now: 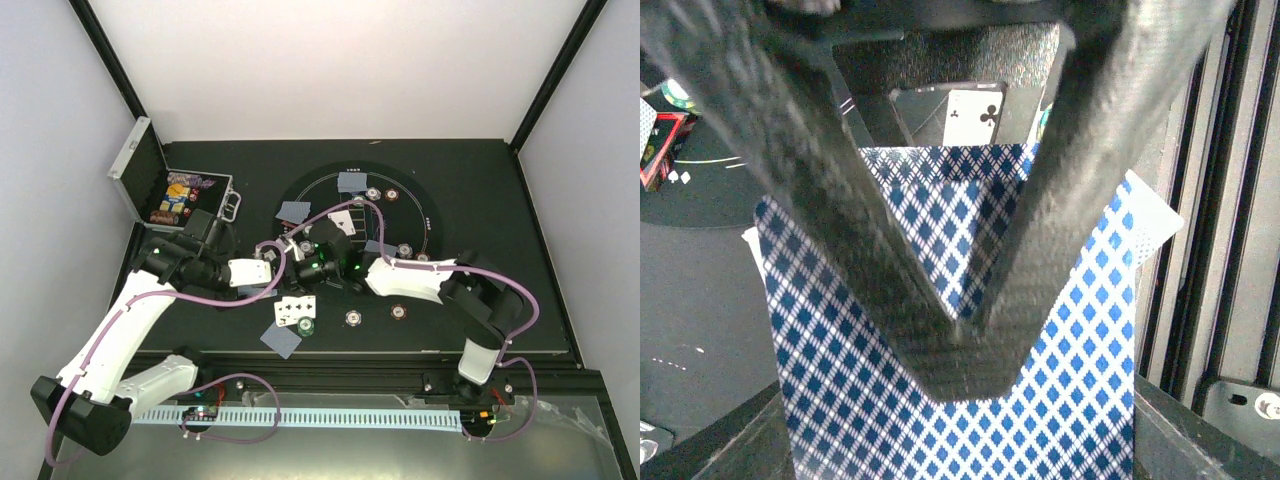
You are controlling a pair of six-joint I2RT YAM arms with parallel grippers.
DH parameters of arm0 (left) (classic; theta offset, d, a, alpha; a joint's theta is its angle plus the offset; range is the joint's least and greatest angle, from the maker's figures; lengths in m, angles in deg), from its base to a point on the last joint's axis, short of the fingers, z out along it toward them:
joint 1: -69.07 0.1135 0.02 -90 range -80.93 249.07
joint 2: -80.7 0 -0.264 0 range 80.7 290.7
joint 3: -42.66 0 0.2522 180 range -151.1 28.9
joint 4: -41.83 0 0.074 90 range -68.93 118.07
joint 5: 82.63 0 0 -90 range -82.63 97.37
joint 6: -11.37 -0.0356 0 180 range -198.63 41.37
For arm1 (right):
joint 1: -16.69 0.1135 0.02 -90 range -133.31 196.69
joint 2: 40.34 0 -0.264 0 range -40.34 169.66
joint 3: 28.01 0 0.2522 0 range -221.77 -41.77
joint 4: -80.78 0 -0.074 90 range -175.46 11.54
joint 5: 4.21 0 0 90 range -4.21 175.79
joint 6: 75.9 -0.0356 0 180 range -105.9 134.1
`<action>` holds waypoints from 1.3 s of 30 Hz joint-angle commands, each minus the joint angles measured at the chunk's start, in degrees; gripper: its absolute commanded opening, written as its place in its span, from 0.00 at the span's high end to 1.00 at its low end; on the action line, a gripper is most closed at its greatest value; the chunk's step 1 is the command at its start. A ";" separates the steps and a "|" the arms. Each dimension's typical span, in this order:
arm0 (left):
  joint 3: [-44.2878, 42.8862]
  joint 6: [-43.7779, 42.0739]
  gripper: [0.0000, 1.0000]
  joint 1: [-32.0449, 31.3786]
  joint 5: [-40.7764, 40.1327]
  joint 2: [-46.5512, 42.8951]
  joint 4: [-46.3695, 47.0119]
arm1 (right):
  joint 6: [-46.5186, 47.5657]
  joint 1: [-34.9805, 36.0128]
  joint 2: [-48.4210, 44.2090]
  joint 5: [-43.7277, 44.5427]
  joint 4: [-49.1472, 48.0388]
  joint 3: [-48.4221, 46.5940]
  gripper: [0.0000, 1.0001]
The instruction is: Distribute texas hold em gaming equipment
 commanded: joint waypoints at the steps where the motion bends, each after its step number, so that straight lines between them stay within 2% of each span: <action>1: -2.50 -0.77 0.98 -0.28 1.40 -0.52 -0.52 | 2.54 -2.55 -1.77 1.20 5.08 2.46 0.35; 5: -2.62 -0.63 0.98 -0.28 1.35 -0.28 -0.35 | 3.33 -2.95 -3.39 1.56 6.13 3.21 0.40; 12: -2.23 -0.51 0.98 -0.28 1.31 0.10 0.00 | 3.09 -2.87 -6.04 1.90 6.66 4.43 0.58; 23: -1.91 -0.50 0.99 -0.28 0.96 -0.04 0.19 | 2.63 -2.91 -10.77 2.70 7.33 5.21 0.66; 30: -1.48 -0.55 0.98 -0.28 0.93 0.16 0.54 | 1.54 -2.88 -13.44 3.38 7.07 6.23 0.80; 39: -1.22 -0.77 0.98 -0.28 0.36 0.10 0.63 | 1.37 -2.88 -14.93 3.53 7.81 5.96 0.90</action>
